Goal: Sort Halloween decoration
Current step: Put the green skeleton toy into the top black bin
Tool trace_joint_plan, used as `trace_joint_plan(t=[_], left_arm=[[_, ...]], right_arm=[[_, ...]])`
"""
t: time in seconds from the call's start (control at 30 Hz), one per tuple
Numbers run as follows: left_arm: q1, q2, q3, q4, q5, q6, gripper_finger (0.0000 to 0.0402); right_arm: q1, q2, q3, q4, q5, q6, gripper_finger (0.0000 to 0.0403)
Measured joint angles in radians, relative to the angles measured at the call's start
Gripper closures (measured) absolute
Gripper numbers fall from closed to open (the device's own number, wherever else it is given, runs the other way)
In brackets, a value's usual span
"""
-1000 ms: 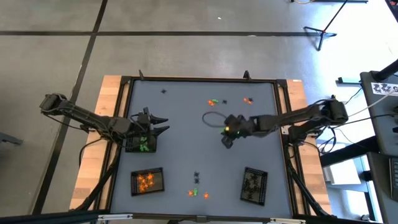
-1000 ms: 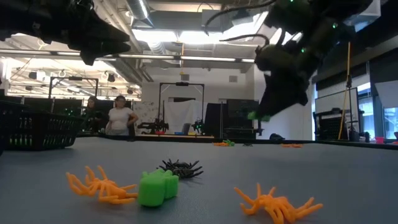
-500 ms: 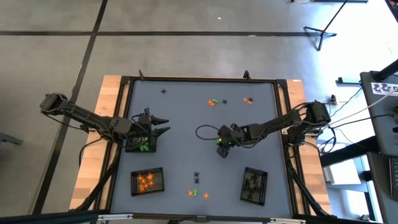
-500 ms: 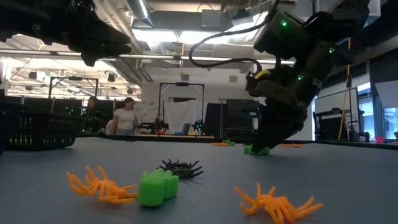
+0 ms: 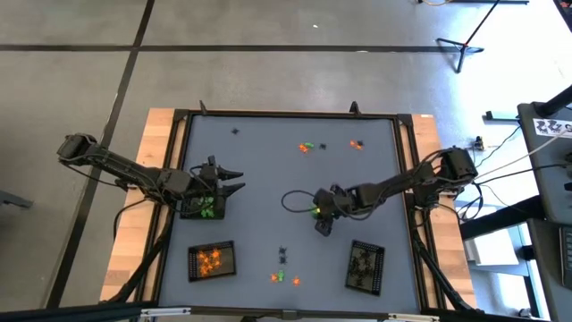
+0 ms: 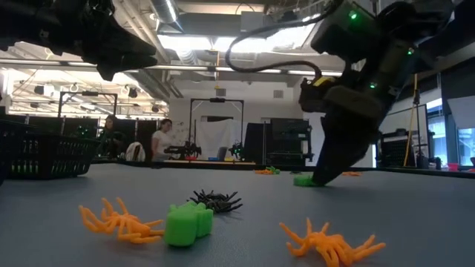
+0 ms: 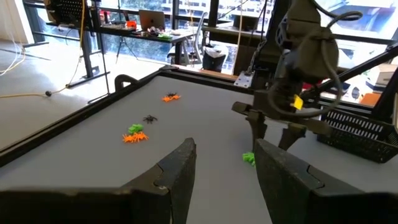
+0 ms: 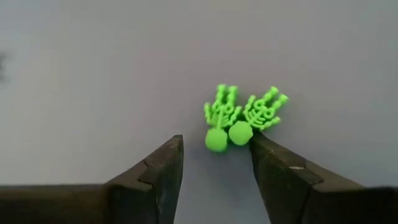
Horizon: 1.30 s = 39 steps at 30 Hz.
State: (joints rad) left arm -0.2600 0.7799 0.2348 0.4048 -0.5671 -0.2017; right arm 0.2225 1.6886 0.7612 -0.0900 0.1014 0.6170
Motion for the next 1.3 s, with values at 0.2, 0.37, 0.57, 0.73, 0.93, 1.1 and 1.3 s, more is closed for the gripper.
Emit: trace_joint_plan(t=[0.2, 0.37, 0.57, 0.73, 0.93, 1.1, 1.3], left_arm=[[0.0, 0.0, 0.0, 0.0, 0.0, -0.004, 0.0247], [0.0, 0.0, 0.0, 0.0, 0.0, -0.005, 0.0247], [0.0, 0.0, 0.0, 0.001, 0.0, -0.006, 0.0247], [0.0, 0.0, 0.0, 0.001, 0.0, -0.006, 0.0247], [0.0, 0.0, 0.0, 0.003, 0.0, -0.006, 0.0247], [0.0, 0.0, 0.0, 0.003, 0.0, -0.006, 0.0247], [0.0, 0.0, 0.0, 0.001, 0.0, -0.006, 0.0247]], right_arm=[[0.044, 0.005, 0.048, -0.027, -0.044, -0.023, 0.0221], [0.07, 0.005, 0.101, -0.026, -0.006, -0.083, 0.0221], [0.054, 0.003, 0.143, -0.136, 0.145, -0.134, 0.0221], [0.001, 0.012, 0.143, -0.207, 0.111, -0.144, 0.0221], [-0.027, 0.045, 0.146, -0.217, 0.024, -0.203, 0.0221], [-0.026, 0.061, 0.145, -0.222, -0.034, -0.233, 0.0221], [-0.018, 0.061, 0.146, -0.224, -0.057, -0.227, 0.0221]])
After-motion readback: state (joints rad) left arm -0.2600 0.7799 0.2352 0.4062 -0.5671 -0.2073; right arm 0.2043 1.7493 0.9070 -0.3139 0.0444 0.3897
